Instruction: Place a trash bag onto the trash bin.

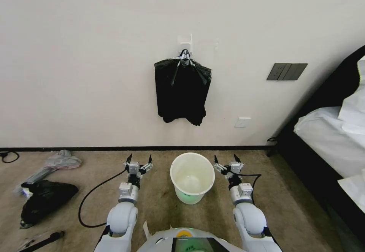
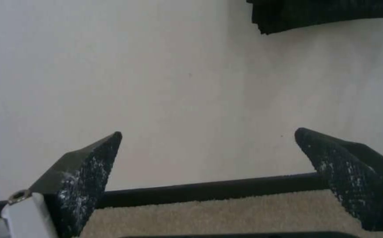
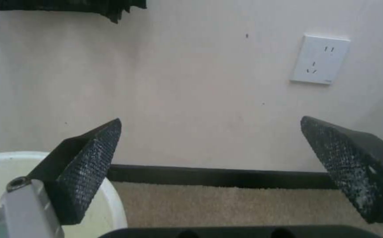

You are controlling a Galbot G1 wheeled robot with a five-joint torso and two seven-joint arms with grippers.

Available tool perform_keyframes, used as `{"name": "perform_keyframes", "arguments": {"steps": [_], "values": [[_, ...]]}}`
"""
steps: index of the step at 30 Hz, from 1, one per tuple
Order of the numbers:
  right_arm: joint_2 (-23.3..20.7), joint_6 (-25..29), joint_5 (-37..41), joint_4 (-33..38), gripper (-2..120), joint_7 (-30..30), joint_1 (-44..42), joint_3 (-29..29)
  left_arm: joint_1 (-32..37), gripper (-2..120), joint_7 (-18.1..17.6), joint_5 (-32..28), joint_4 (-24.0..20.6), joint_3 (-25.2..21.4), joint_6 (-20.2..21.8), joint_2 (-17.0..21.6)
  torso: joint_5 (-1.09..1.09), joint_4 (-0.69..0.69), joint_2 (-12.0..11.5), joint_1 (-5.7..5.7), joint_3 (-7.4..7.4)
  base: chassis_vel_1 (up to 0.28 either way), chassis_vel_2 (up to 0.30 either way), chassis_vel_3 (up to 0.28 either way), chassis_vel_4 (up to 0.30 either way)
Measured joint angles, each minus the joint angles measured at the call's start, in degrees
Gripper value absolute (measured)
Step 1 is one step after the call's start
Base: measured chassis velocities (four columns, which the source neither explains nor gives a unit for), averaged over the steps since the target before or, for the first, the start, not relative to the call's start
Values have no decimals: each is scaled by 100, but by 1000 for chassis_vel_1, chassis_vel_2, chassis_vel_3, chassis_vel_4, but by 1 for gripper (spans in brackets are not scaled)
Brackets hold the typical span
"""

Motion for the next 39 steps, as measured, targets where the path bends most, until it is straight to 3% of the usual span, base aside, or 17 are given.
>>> {"name": "perform_keyframes", "arguments": {"steps": [24,26,30,34,39], "values": [[1,6,-3,17,100,10,-19,-4,11,100,-25,0,-23,22,-9,27,0,0,0,0,0,0,0,0,0],[3,58,-25,97,100,52,-70,-15,40,100,-107,-3,-115,83,-39,98,0,2,0,0,0,0,0,0,0],[82,644,-354,926,100,442,-616,-189,346,100,-914,-81,-1082,698,-407,838,-1,0,0,0,0,0,0,0,0],[147,1128,-637,1614,100,772,-1072,-330,460,100,-1175,-151,-1406,884,-554,1076,-2,0,0,0,-1,0,0,0,0],[105,1355,-536,1808,100,932,-1228,-459,477,100,-1198,-160,-1433,871,-566,1092,2,-1,0,0,-1,0,0,0,0]]}}
